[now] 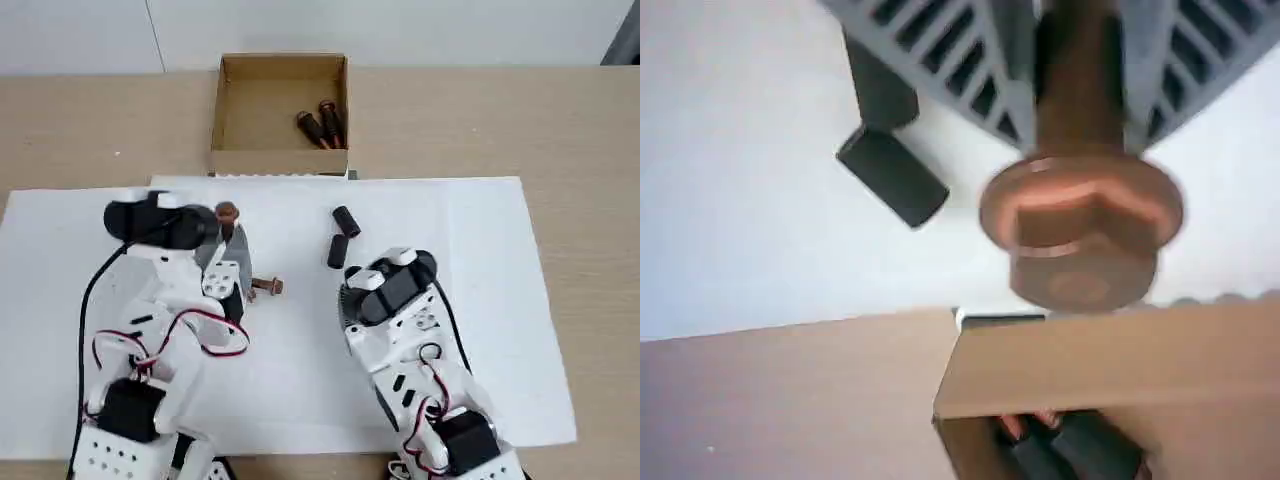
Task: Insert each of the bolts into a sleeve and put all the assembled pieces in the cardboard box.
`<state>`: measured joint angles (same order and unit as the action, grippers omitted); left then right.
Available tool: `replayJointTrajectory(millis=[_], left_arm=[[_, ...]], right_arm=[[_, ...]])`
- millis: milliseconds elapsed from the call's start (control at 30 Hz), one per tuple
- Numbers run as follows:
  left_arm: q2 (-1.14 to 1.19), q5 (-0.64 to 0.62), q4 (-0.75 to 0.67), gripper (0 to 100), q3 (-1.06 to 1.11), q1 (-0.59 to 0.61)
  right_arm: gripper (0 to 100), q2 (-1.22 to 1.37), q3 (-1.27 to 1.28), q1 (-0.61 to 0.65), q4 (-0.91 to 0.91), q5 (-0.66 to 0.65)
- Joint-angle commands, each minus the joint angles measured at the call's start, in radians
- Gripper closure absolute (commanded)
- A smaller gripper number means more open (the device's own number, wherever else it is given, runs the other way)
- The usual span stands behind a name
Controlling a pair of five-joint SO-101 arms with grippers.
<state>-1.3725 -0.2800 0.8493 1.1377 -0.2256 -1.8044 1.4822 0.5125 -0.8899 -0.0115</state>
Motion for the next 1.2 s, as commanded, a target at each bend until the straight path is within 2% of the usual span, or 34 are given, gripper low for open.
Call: replayJointTrajectory(millis=[0, 300, 400, 733, 867, 1167], left_arm=[[-0.095, -0.075, -0.041, 100, 0.045, -0.006], [-0.358, -0.365, -0.112, 100, 0.234, -0.008], [-0.454, -0.377, -0.118, 100, 0.269, -0.011], [-0.442, -0.450, -0.118, 100, 0.272, -0.158], [-0.442, -0.450, -0.157, 100, 0.272, -0.160], [-0.442, -0.448, -0.187, 100, 0.314, -0.166]], right_arm=[[99.6, -0.007, 0.008, 0.045, 0.064, -0.011], [99.6, -0.007, 0.089, 0.133, 0.197, -0.011], [99.6, -0.007, 0.112, 0.173, 0.236, -0.011], [99.6, -0.007, 0.118, 0.229, 0.251, -0.020], [99.6, -0.008, 0.123, 0.240, 0.251, -0.092], [99.6, -0.008, 0.095, 0.242, 0.255, -0.103]])
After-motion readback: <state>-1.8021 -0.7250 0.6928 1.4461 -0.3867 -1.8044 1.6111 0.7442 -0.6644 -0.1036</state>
